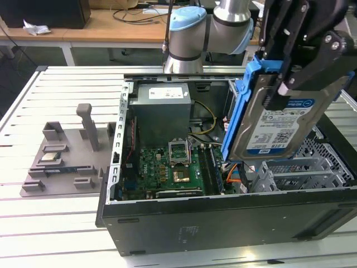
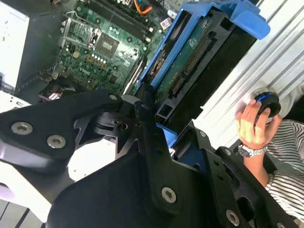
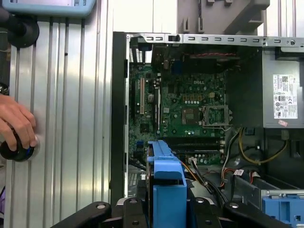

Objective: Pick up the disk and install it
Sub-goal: 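Pick up the disk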

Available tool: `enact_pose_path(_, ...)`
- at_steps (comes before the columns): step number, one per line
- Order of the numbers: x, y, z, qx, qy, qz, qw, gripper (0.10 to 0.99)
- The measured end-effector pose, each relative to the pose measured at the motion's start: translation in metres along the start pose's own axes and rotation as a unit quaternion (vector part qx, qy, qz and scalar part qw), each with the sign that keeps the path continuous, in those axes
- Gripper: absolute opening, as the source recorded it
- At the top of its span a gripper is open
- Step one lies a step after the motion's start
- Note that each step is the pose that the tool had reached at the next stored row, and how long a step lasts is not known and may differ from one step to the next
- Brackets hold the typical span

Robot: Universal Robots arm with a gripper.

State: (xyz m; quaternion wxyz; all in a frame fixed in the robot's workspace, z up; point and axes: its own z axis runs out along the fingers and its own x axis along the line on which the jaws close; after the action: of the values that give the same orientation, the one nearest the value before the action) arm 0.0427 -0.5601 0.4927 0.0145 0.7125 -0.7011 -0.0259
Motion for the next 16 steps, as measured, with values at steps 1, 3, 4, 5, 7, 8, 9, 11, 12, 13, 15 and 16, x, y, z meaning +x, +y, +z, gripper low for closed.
enact_pose_path(1,0.0001,-0.0032,-0.0001,0.0000,0.0000,0.000,1.0000,0.369)
enact_pose_path(3,0.0002,-0.0117,-0.0005,-0.0002,0.0000,0.000,1.0000,0.369)
enact_pose_path(4,0.0003,-0.0195,-0.0008,-0.0006,0.0000,0.000,1.0000,0.369)
enact_pose_path(5,0.0004,-0.0266,-0.0010,-0.0010,0.0000,0.000,1.0000,0.369)
enact_pose_path(7,0.0006,-0.0357,-0.0013,-0.0015,-0.0001,0.000,1.0000,0.369)
enact_pose_path(8,0.0006,-0.0408,-0.0014,-0.0018,0.0000,0.000,1.0000,0.369)
enact_pose_path(9,0.0007,-0.0443,-0.0015,-0.0019,-0.0001,0.000,1.0000,0.369)
enact_pose_path(11,0.0009,-0.0560,-0.0014,-0.0027,-0.0001,0.000,1.0000,0.369)
enact_pose_path(12,0.0010,-0.0628,-0.0010,-0.0033,-0.0001,0.000,1.0000,0.369)
enact_pose_path(13,0.0011,-0.0670,-0.0004,-0.0038,-0.0002,0.000,1.0000,0.369)
enact_pose_path(15,0.0013,-0.0759,0.0021,-0.0048,-0.0001,0.000,1.0000,0.369)
enact_pose_path(16,0.0014,-0.0797,0.0038,-0.0052,-0.0001,0.000,1.0000,0.369)
